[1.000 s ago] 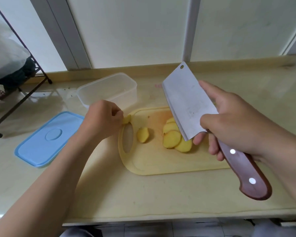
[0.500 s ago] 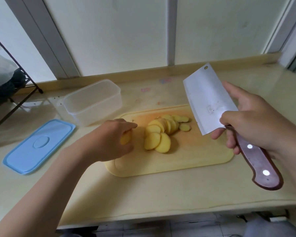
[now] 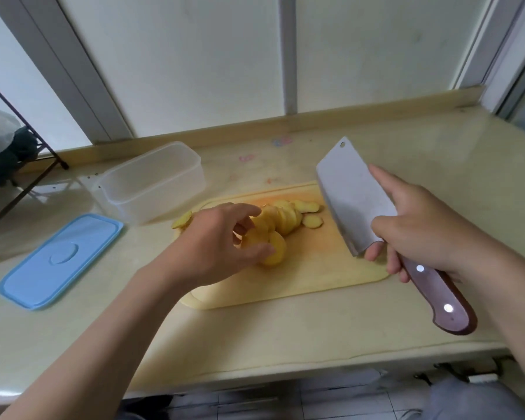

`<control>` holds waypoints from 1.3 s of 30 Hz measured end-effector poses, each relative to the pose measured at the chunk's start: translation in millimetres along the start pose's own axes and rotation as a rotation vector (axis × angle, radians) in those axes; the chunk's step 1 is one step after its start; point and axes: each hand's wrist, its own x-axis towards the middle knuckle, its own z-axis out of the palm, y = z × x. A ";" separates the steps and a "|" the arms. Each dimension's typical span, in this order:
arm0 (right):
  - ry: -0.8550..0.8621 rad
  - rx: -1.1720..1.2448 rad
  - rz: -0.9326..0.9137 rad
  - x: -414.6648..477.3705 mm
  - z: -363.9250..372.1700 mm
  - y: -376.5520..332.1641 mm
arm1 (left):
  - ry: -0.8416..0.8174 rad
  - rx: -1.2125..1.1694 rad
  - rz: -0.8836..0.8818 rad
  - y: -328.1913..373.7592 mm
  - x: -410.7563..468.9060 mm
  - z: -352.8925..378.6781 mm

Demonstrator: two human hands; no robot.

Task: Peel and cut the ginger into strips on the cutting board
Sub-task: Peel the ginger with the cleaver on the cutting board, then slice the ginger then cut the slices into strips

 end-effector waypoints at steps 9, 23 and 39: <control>-0.111 -0.061 0.018 20.6 -3.7 -3.6 | -0.155 0.129 -0.045 4.1 -3.1 20.0; -0.035 0.074 -0.059 42.4 -18.8 12.5 | -0.059 -0.034 -0.131 17.7 73.4 1.3; -0.086 0.145 -0.117 62.8 -17.1 29.3 | -0.176 -0.070 -0.087 19.1 117.5 0.1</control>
